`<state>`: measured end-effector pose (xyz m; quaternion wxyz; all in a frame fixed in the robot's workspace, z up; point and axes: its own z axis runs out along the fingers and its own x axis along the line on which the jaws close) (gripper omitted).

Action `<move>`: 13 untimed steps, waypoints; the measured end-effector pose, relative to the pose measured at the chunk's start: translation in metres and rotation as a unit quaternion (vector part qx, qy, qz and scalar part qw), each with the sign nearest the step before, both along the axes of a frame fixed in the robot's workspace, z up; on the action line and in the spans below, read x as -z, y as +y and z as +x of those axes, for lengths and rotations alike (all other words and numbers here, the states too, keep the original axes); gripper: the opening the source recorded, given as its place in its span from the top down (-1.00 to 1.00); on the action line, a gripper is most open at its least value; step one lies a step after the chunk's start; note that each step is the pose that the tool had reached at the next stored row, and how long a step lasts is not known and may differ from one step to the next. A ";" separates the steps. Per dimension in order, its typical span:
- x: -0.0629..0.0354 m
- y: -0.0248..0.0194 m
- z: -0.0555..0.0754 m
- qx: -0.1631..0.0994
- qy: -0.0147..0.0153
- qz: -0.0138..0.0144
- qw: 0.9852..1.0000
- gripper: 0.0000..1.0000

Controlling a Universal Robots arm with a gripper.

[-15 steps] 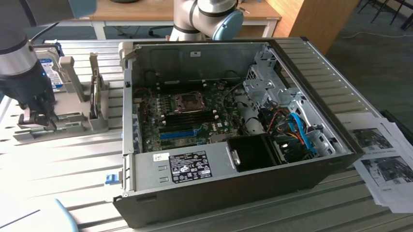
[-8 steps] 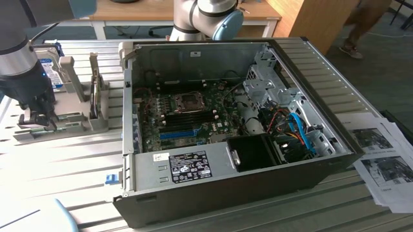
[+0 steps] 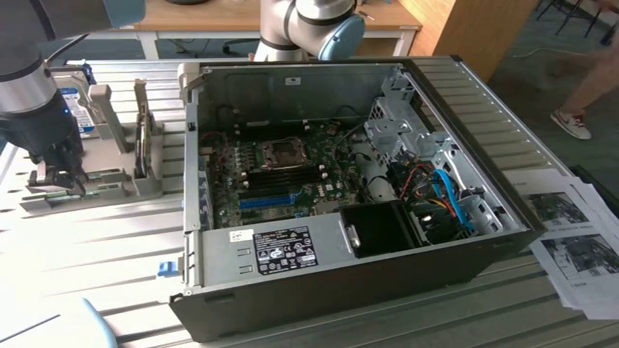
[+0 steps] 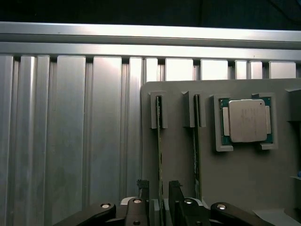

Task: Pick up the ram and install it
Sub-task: 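Pick up the ram and move it above insertion slot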

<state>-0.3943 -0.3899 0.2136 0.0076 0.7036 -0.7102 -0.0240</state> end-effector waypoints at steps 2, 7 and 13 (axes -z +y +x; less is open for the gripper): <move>0.0011 0.0000 0.000 0.000 0.000 0.000 1.000 0.40; 0.0040 0.0000 0.000 0.000 0.000 0.000 1.000 0.40; 0.0054 0.0001 0.000 0.000 0.000 0.000 1.000 0.40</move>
